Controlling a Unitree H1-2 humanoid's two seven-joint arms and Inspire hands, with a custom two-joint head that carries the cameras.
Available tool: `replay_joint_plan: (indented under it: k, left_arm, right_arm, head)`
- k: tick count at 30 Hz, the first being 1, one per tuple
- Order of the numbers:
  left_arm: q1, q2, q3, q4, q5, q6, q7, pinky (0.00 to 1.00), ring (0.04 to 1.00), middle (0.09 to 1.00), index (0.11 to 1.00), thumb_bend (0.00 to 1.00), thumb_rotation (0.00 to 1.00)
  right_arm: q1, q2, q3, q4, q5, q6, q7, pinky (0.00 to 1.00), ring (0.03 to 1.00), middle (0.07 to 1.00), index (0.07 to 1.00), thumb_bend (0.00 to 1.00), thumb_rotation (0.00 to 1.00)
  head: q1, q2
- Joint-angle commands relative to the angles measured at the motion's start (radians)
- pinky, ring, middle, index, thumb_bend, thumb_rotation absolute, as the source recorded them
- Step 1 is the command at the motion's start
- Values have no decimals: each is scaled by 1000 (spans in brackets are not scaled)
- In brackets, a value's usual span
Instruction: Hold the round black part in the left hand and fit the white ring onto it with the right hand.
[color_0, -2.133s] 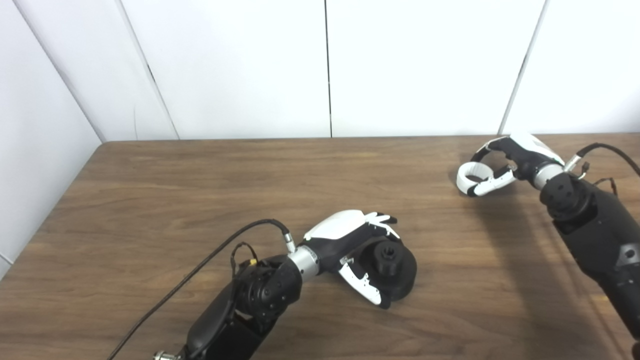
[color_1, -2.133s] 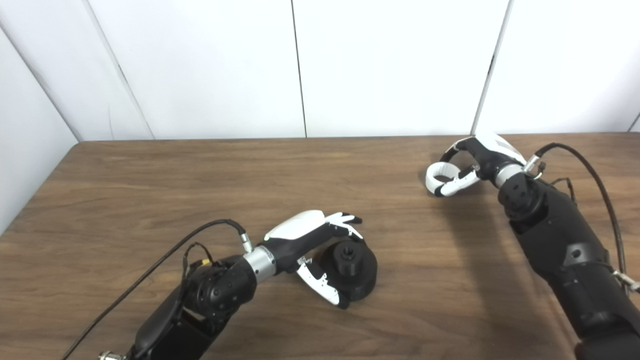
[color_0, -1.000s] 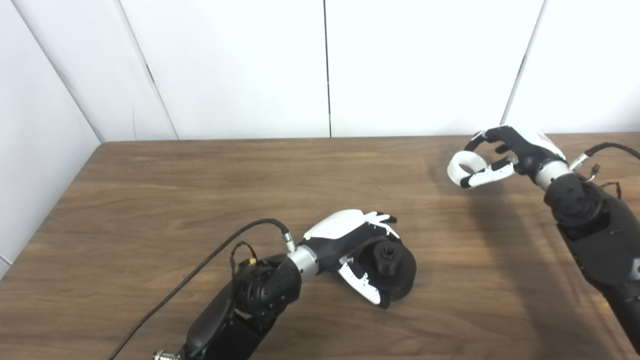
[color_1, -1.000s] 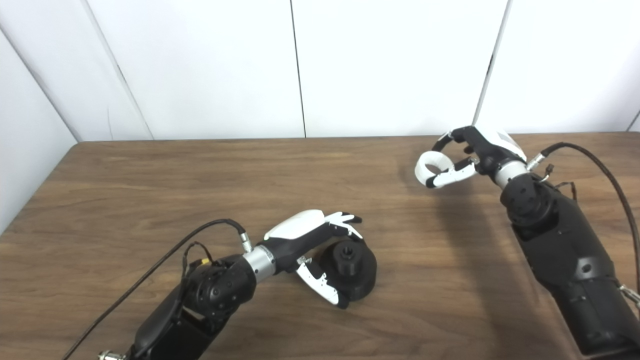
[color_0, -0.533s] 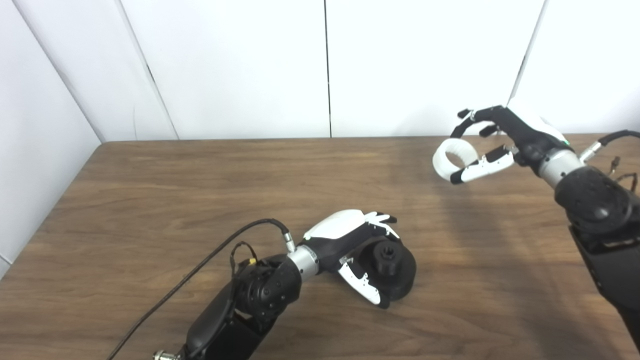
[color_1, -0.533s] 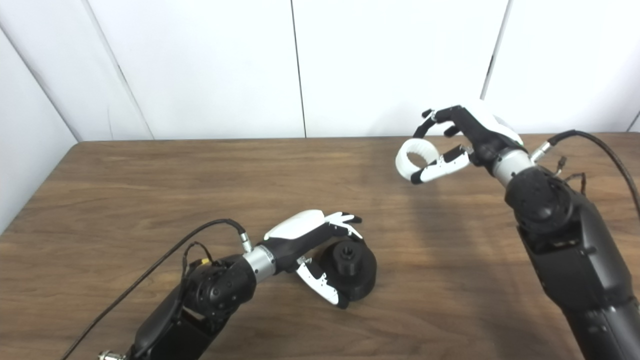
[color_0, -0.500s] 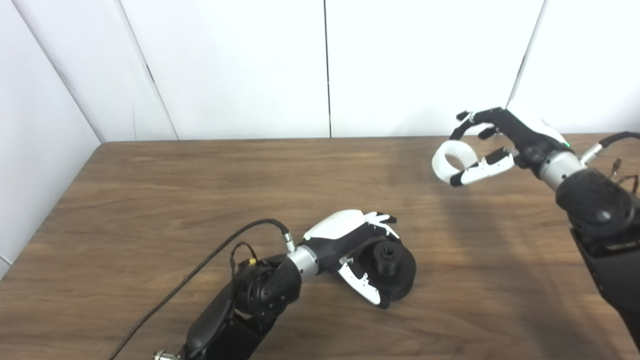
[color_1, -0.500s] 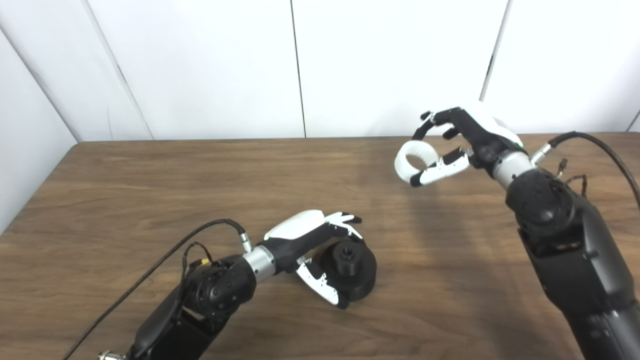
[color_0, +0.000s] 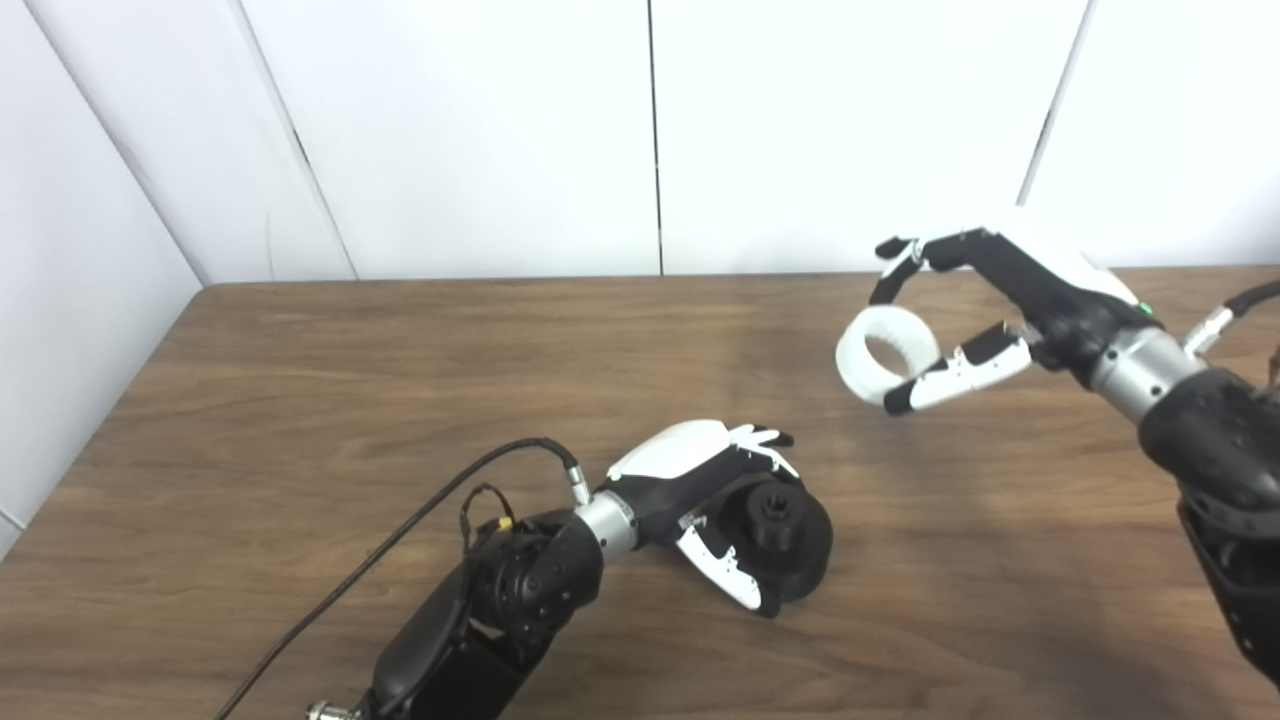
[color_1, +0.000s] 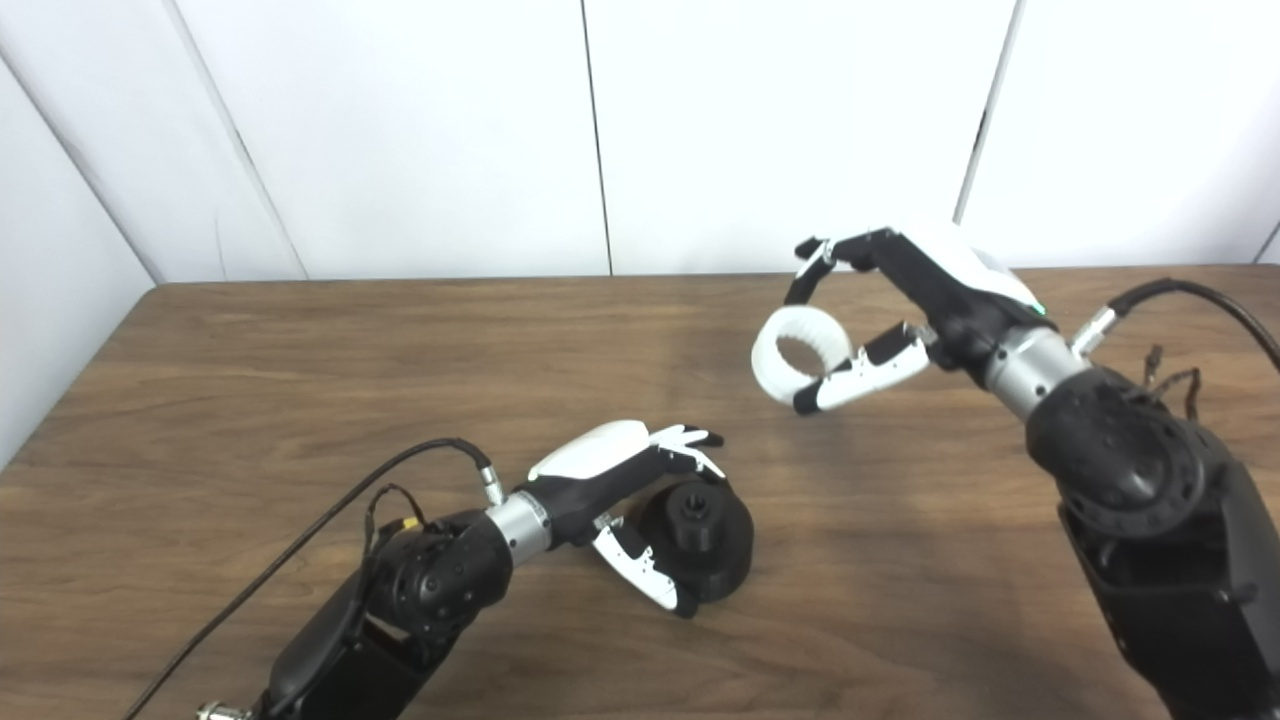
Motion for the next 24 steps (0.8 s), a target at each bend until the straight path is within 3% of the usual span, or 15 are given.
replay_joint_plan:
  k: [1,14,24]
  left_arm:
    - [-7,15,-4,3,17,14,-19,950,1000,972,687,936,229]
    - [-13,17,-6,-1,17,20,-25,947,1000,972,686,936,216]
    - [-15,17,-3,-6,13,24,-27,945,1000,970,682,936,211]
  right_arm:
    - [-30,-10,-18,-56,-26,3,13,841,894,830,491,524,156]
    - [15,39,8,-116,-51,2,68,836,902,837,491,524,154]
    - [35,70,44,-98,-56,-10,59,834,903,834,490,525,150]
  head:
    - [0,0]
    - [2,5]
    - [5,1]
